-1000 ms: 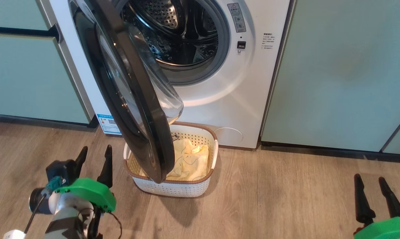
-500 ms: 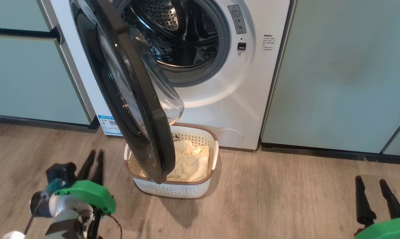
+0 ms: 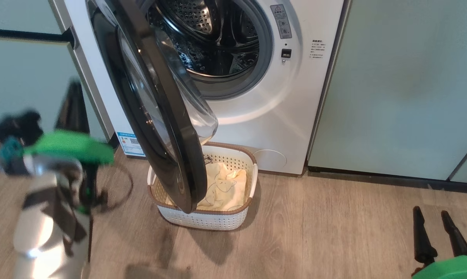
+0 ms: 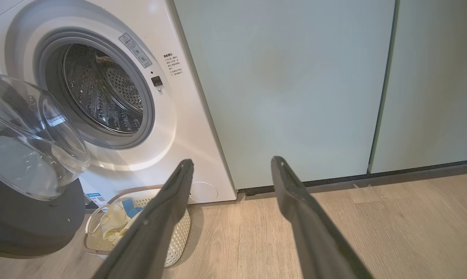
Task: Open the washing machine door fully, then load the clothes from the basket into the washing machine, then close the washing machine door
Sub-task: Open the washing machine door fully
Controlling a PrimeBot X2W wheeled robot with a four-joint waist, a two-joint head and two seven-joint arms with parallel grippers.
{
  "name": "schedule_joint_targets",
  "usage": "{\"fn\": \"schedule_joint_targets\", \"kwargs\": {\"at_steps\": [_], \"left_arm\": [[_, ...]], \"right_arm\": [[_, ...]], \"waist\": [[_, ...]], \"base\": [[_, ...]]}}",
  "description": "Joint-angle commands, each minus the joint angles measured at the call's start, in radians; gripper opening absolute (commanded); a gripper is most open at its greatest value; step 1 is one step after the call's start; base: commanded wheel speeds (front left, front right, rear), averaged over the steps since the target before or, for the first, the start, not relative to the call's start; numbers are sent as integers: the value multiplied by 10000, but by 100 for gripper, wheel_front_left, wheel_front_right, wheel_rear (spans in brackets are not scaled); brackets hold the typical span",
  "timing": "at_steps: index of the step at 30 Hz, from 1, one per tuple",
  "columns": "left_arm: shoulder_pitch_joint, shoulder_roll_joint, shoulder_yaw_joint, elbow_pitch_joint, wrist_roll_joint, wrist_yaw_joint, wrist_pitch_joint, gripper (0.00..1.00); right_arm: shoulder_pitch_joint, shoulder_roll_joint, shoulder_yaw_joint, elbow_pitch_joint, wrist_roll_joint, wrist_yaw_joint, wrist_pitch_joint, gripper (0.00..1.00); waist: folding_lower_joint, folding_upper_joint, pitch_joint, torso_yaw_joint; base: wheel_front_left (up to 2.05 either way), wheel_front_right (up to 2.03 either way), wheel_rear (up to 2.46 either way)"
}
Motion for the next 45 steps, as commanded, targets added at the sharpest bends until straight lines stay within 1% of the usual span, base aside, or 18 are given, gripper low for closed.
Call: {"fn": "schedule_joint_targets", "kwargs": {"at_steps": [1,5,8,11,12,15,18,21,24,28,29,31,32,36,38,41,45], "left_arm": [[-846,283,252,-783,-65,116,172,0],[-1520,43,-57,-2092,-305,202,777,0],[-2040,-222,-573,-2934,-398,323,1247,0],[-2547,-465,-1285,-3538,-602,465,1720,0],[-2547,-465,-1285,-3538,-602,465,1720,0],[-2911,-600,-2226,-3937,-785,702,2141,0],[-3079,-650,-3283,-4179,-1017,1043,2419,0],[-3064,-660,-4605,-4323,-1655,1592,2397,0],[-2975,-663,-6018,-4197,-2193,2104,2241,0],[-2903,-664,-7456,-3813,-2641,2678,1788,0],[-2905,-664,-7765,-3698,-2632,2796,1624,0],[-2916,-665,-8374,-3353,-2286,3011,1307,0],[-2813,-665,-8647,-3239,-2468,3106,1174,0],[-2618,-665,-9775,-2719,-2824,3404,682,0],[-2627,-665,-10379,-2395,-2706,3542,462,0],[-2548,-665,-11210,-1985,-2849,3679,170,0],[-2379,-666,-12157,-1355,-3264,3751,-135,0]], "right_arm": [[-144,-78,156,-279,11,4,-95,100],[-123,-50,149,-302,20,4,-95,100],[-85,-25,39,-314,90,4,-95,100],[-54,3,-15,-330,104,4,-95,100],[-54,3,-15,-330,104,4,-95,100],[-37,29,-5,-332,85,4,-95,100],[-56,36,29,-322,79,4,-95,100],[-99,20,68,-320,89,4,-95,100],[-133,9,81,-317,90,4,-95,100],[-187,-23,116,-301,107,4,-95,100],[-198,-32,121,-297,112,4,-95,100],[-207,-48,119,-290,121,4,-95,100],[-211,-48,121,-284,124,4,-95,100],[-205,-49,112,-266,121,4,-95,100],[-205,-61,117,-263,123,4,-95,100],[-233,-89,137,-262,133,4,-95,100],[-267,-107,188,-280,130,4,-95,100]], "waist": [[0,0,9,14],[0,0,36,55],[0,0,62,159],[0,0,72,224],[0,0,72,224],[0,0,75,253],[0,0,80,235],[0,0,95,206],[0,0,131,183],[0,0,188,121],[0,0,199,105],[0,0,222,81],[0,0,229,65],[0,0,242,43],[0,0,235,35],[0,0,237,32],[0,0,255,19]], "base": [[0,0,0],[0,0,0],[0,0,0],[0,0,0],[0,0,0],[0,0,0],[0,0,0],[0,0,0],[0,0,0],[0,0,0],[0,0,0],[0,0,0],[0,0,0],[0,0,0],[0,0,0],[0,0,0],[0,0,0]]}}
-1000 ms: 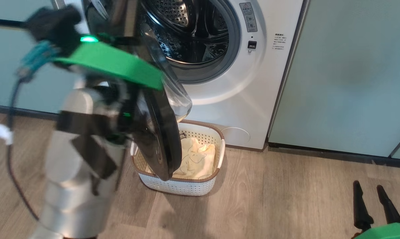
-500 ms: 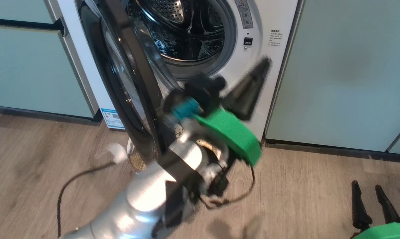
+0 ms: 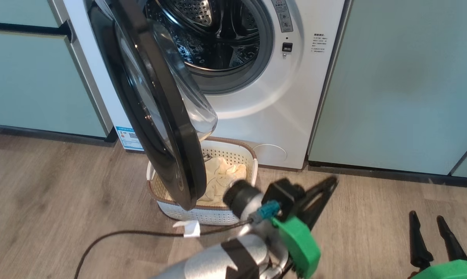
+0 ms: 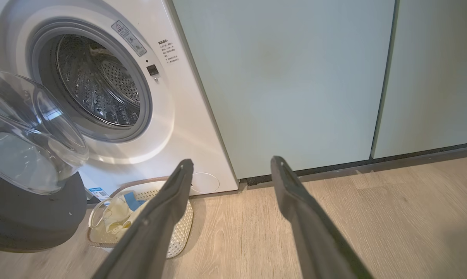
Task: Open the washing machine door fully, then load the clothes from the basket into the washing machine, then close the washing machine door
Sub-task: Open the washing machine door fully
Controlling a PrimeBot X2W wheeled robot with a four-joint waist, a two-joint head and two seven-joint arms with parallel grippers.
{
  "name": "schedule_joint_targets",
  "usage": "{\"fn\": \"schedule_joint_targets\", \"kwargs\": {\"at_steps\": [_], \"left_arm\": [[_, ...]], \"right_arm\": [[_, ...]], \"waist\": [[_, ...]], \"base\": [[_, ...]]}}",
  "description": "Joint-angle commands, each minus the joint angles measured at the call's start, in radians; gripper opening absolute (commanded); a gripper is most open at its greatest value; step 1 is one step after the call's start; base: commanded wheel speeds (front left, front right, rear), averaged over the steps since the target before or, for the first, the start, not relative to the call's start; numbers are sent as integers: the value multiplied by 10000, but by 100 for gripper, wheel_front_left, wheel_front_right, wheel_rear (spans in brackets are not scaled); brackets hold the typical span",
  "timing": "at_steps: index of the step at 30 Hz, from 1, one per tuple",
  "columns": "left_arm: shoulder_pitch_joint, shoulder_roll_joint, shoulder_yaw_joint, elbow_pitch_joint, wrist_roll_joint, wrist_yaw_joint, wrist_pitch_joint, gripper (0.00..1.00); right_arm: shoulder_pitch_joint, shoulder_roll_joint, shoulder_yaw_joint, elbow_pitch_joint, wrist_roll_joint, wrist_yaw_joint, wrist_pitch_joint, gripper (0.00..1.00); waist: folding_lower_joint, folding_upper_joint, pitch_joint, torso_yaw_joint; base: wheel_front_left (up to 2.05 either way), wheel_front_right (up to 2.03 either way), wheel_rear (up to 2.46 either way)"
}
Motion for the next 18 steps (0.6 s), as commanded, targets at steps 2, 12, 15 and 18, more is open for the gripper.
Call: {"fn": "schedule_joint_targets", "kwargs": {"at_steps": [2,12,15,18], "left_arm": [[-157,101,-118,221,-292,104,-247,0],[-7,101,-650,1727,-530,641,-659,0],[132,101,-277,1598,-550,680,-668,0],[286,101,157,1527,-411,685,-671,0]], "right_arm": [[-455,-289,261,-282,33,2,-95,100],[-465,-310,292,-272,53,2,-95,100],[-472,-308,293,-274,64,2,-95,100],[-485,-315,290,-276,74,2,-95,100]], "waist": [[0,0,27,-14],[0,0,105,-59],[0,0,142,-48],[0,0,178,-22]], "base": [[0,0,0],[0,0,0],[0,0,0],[0,0,0]]}}
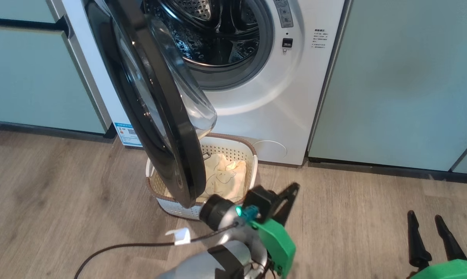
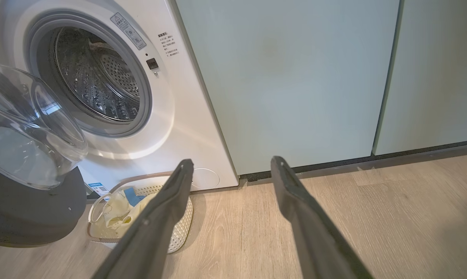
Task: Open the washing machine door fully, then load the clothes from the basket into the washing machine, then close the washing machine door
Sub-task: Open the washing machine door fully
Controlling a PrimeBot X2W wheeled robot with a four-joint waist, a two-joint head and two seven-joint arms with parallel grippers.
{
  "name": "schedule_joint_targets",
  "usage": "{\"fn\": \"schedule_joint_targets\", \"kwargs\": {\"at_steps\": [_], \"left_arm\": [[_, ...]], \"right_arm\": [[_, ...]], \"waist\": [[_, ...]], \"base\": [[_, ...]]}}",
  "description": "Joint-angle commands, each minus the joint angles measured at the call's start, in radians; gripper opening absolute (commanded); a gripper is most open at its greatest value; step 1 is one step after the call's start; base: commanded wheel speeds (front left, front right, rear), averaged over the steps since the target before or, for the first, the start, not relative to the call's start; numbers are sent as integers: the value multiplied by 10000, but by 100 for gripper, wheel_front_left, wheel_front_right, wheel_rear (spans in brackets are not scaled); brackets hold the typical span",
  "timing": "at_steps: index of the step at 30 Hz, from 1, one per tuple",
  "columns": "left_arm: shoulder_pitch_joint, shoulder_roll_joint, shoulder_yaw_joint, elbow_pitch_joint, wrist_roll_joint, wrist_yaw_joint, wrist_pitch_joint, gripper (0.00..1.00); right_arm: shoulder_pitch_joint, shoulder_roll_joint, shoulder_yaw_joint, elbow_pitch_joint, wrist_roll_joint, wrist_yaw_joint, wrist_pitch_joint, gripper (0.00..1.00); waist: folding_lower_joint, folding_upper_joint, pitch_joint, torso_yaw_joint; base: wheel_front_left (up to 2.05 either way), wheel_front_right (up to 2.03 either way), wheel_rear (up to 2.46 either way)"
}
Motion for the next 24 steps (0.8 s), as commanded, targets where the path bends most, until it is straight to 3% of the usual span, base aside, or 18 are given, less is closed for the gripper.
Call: {"fn": "schedule_joint_targets", "kwargs": {"at_steps": [1,24], "left_arm": [[-254,59,539,-318,87,64,-102,0],[135,59,4085,405,815,-242,-104,0]], "right_arm": [[-469,-287,169,-279,73,4,-95,100],[-564,-279,84,-339,54,4,-95,100]], "waist": [[0,0,15,9],[0,0,453,199]], "base": [[0,0,0],[0,0,0]]}}
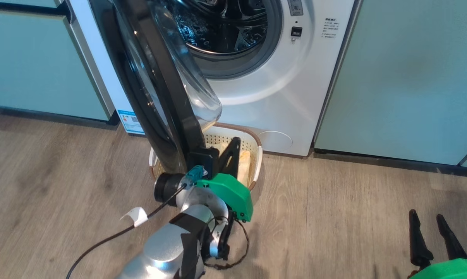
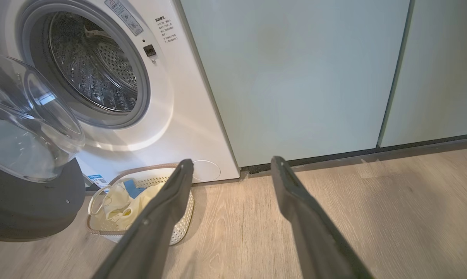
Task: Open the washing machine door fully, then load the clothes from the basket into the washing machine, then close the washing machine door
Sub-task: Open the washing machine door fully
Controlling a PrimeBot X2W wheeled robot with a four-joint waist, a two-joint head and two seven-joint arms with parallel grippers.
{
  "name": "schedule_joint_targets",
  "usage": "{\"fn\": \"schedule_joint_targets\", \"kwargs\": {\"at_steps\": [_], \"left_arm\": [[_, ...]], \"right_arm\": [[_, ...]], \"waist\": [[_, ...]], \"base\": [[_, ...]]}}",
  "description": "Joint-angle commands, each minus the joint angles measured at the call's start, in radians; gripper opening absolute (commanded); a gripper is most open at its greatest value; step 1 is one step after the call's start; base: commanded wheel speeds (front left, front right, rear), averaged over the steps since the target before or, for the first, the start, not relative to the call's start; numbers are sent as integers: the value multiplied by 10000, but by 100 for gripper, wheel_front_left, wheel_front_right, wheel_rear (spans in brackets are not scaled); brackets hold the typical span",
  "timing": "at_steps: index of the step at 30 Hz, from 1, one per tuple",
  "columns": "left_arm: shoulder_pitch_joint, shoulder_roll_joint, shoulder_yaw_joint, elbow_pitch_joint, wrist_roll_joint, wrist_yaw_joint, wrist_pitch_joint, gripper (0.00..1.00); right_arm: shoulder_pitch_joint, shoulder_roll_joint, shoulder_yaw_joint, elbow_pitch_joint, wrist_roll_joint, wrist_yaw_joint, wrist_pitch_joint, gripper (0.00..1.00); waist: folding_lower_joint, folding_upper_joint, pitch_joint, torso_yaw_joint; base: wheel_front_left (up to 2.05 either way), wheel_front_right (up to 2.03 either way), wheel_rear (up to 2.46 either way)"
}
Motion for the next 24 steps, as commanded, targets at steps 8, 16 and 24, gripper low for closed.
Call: {"fn": "schedule_joint_targets", "kwargs": {"at_steps": [8,16,24], "left_arm": [[-216,82,878,-181,337,42,-91,0],[-130,81,1344,-115,520,65,-91,0],[-51,81,1654,82,568,-60,-91,0]], "right_arm": [[-599,-271,143,-314,-37,4,-95,100],[-619,-251,201,-309,-25,4,-95,100],[-617,-277,238,-298,39,4,-95,100]], "waist": [[0,0,131,113],[0,0,171,181],[0,0,198,353]], "base": [[0,0,0],[0,0,0],[0,0,0]]}}
